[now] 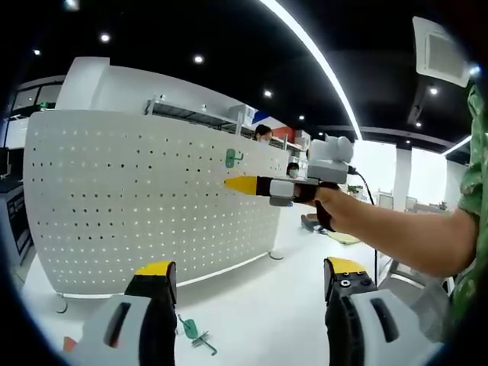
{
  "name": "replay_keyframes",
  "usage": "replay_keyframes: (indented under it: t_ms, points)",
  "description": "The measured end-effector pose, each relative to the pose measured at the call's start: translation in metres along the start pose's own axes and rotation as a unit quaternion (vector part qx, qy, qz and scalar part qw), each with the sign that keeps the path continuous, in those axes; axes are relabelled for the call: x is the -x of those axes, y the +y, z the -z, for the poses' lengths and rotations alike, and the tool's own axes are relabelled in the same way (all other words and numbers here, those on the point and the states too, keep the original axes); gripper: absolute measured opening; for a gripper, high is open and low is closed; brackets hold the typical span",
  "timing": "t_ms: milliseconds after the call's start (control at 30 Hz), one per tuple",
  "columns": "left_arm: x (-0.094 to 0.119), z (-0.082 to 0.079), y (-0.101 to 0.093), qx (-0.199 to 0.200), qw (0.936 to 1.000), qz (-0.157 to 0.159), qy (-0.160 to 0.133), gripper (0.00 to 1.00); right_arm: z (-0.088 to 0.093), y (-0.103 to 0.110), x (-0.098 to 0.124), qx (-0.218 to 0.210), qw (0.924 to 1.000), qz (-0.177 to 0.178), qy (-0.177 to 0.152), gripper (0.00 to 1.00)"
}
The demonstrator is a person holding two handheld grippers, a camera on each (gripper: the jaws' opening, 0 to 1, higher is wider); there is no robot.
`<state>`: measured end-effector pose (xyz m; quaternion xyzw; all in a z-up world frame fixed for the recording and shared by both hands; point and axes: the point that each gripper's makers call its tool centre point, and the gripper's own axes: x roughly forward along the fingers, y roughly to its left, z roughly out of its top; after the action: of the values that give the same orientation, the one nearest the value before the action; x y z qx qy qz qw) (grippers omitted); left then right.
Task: Insert the hook assembly into the mounting plate slot until the hook locks in place.
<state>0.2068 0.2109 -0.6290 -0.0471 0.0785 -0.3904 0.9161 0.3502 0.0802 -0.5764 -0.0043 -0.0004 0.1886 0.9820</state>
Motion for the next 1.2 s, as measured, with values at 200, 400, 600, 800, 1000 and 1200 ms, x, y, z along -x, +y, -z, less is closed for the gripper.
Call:
replay_keyframes:
  t_ms: [200,400,600,800,1000,1200]
  points:
    - [0.003,0.002,0.000,-0.001,1.0000,-0.003,0.002,0.81,0.005,0.005,0.008,0.000,1.0000,-0.004,0.007,0.89]
    - [0.007,0.002,0.000,-0.003,1.0000,-0.006,0.003,0.81,0.014,0.015,0.020,-0.003,0.9998,-0.010,0.016,0.88]
    - [0.012,0.004,-0.002,-0.003,1.0000,-0.008,0.004,0.81,0.024,0.024,0.035,-0.006,0.9995,-0.014,0.026,0.87]
    - [0.017,0.010,-0.005,-0.004,0.9999,-0.008,0.009,0.81,0.032,0.031,0.054,-0.012,0.9992,-0.017,0.034,0.87]
    - [0.022,0.014,-0.011,-0.005,0.9999,-0.007,0.015,0.81,0.037,0.037,0.070,-0.010,0.9989,-0.020,0.042,0.86]
    - [0.027,0.016,-0.015,-0.006,0.9998,-0.008,0.016,0.81,0.041,0.044,0.084,-0.012,0.9985,-0.024,0.047,0.85]
